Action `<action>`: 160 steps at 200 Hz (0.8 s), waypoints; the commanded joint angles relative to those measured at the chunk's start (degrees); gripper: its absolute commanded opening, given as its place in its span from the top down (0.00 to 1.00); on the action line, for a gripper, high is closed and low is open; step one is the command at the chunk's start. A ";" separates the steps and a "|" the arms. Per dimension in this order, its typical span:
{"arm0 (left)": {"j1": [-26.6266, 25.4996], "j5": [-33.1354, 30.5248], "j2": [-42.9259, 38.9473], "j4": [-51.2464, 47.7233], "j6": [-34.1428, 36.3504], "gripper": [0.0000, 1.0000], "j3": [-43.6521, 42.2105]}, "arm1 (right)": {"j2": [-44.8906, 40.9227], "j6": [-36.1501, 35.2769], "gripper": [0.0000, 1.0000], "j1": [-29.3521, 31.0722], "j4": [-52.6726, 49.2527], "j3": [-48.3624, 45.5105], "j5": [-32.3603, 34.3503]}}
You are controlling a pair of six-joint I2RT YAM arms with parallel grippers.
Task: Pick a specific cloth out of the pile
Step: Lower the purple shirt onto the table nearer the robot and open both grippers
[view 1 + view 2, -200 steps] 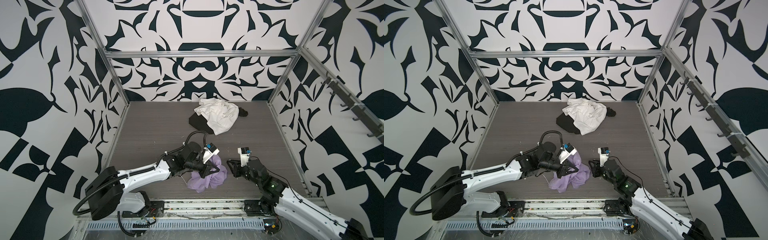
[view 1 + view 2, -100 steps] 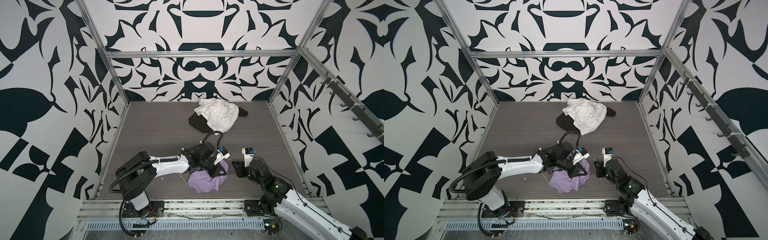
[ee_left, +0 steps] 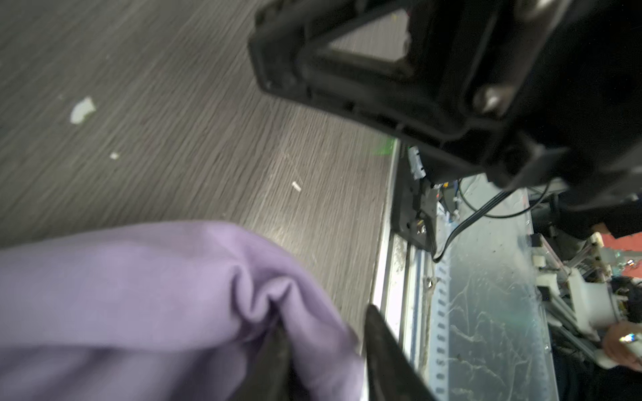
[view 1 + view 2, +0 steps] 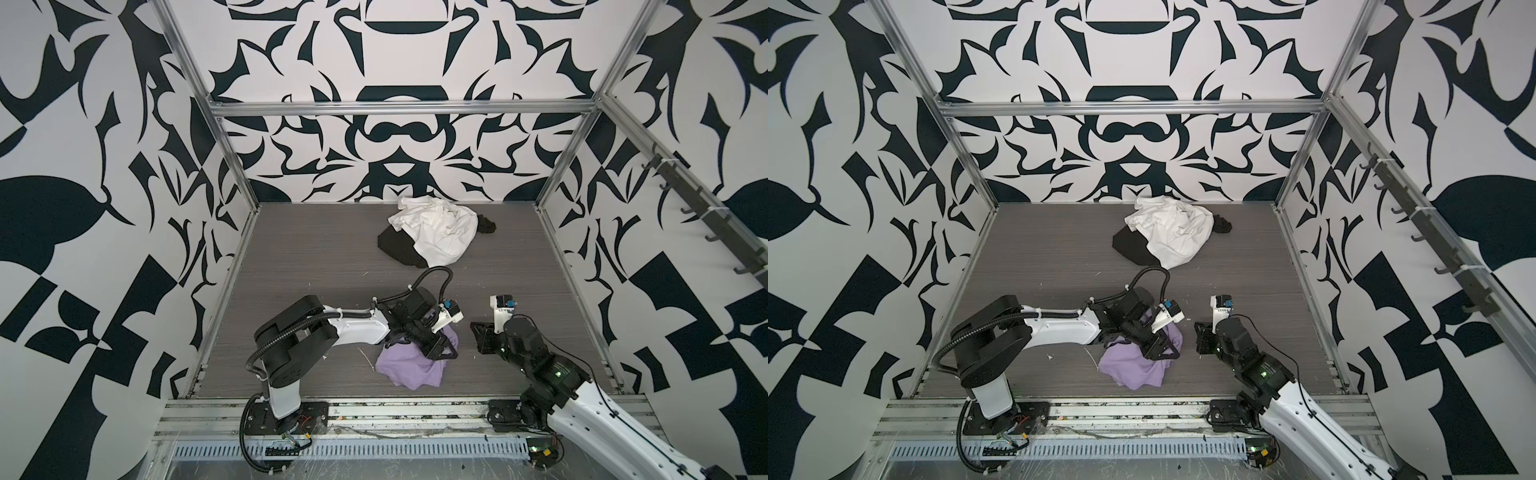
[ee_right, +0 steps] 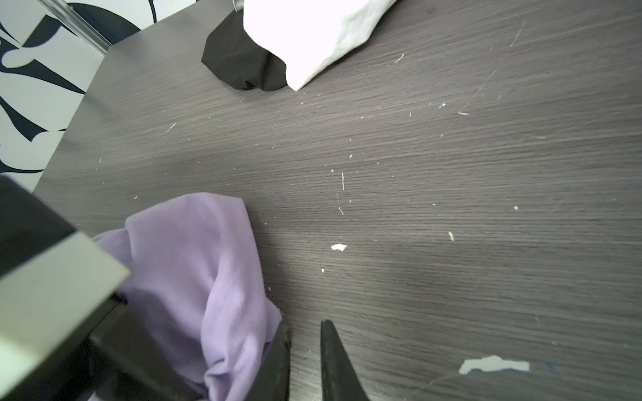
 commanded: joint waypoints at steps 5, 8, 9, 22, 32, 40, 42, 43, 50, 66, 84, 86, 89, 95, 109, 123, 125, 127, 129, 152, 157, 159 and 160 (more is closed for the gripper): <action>-0.15 -0.23 -2.41 2.22 -0.88 0.49 -1.06 | 0.16 -0.59 0.79 -0.34 0.21 3.05 -1.48; -0.13 -0.22 -2.67 2.29 -0.92 0.48 -1.15 | 0.23 -0.64 0.78 -0.34 0.29 3.05 -1.75; -0.10 -0.26 -2.72 2.34 -0.99 0.47 -1.13 | 0.24 -0.71 0.78 -0.35 0.34 3.06 -1.80; -0.14 -0.74 -3.99 2.47 -1.32 0.43 -1.15 | 0.59 -1.59 0.75 -0.31 1.62 2.89 -3.70; -0.13 -1.23 -5.02 2.51 -1.58 0.41 -1.17 | 1.05 -1.89 0.73 -0.28 2.51 2.72 -4.87; -0.15 -1.71 -5.98 2.65 -1.76 0.39 -1.15 | 1.31 -2.00 0.71 -0.41 2.92 2.78 -5.45; -0.15 -1.77 -6.14 2.70 -1.81 0.39 -1.18 | 1.43 -2.05 0.71 -0.42 2.94 2.79 -5.52; -0.15 -1.87 -6.25 2.72 -1.88 0.39 -1.19 | 1.46 -2.07 0.71 -0.43 2.99 2.79 -5.58; -0.12 -2.33 -7.29 2.85 -2.09 0.38 -1.26 | 1.78 -2.16 0.70 -0.36 3.20 2.79 -5.85; -0.03 -3.68 -9.70 3.64 -2.47 0.34 -1.72 | 2.09 -2.35 0.69 -0.36 3.64 3.12 -6.12; -0.06 -5.79 -11.96 5.11 -2.80 0.33 -1.96 | 2.01 -3.39 0.69 -0.41 3.53 4.02 -6.46; -0.07 -6.04 -12.22 5.37 -2.82 0.33 -2.02 | 1.98 -3.65 0.69 -0.44 3.38 4.18 -6.50; 0.01 -6.30 -12.55 5.64 -2.87 0.33 -1.99 | 1.88 -3.99 0.68 -0.40 3.08 4.52 -6.47; 0.17 -6.75 -13.20 6.05 -2.87 0.32 -1.83 | 1.77 -4.91 0.68 -0.36 2.37 5.26 -6.31; 0.71 -8.67 -15.25 6.51 -2.82 0.33 -2.23 | 1.52 -7.53 0.68 -0.36 0.62 6.96 -4.66; 1.69 -11.56 -18.66 7.19 -2.65 0.32 -4.32 | 1.64 -10.96 0.66 -0.38 0.61 7.94 -2.31; 1.87 -12.08 -19.30 7.21 -2.65 0.32 -4.70 | 1.58 -11.56 0.65 -0.39 0.69 8.08 -1.84; 2.04 -12.62 -19.99 7.18 -2.63 0.32 -5.10 | 1.66 -12.24 0.65 -0.41 0.78 8.24 -1.37; 2.22 -13.35 -20.58 7.14 -2.62 0.32 -5.47 | 1.72 -12.82 0.64 -0.44 0.89 8.31 -0.81; 3.11 -29.11 -28.91 5.18 -2.07 0.14 -10.59 | 3.17 -15.39 0.63 -0.40 3.57 8.71 12.12; 3.18 -32.75 -31.28 3.98 -1.86 0.05 -11.53 | 3.51 -15.05 0.64 -0.42 4.75 8.57 15.12; 3.18 -35.22 -32.22 3.56 -1.62 0.02 -11.91 | 3.68 -15.11 0.64 -0.44 5.49 8.41 16.18; 3.18 -36.21 -32.52 3.37 -1.43 0.01 -12.09 | 3.72 -15.24 0.64 -0.44 5.89 8.37 16.74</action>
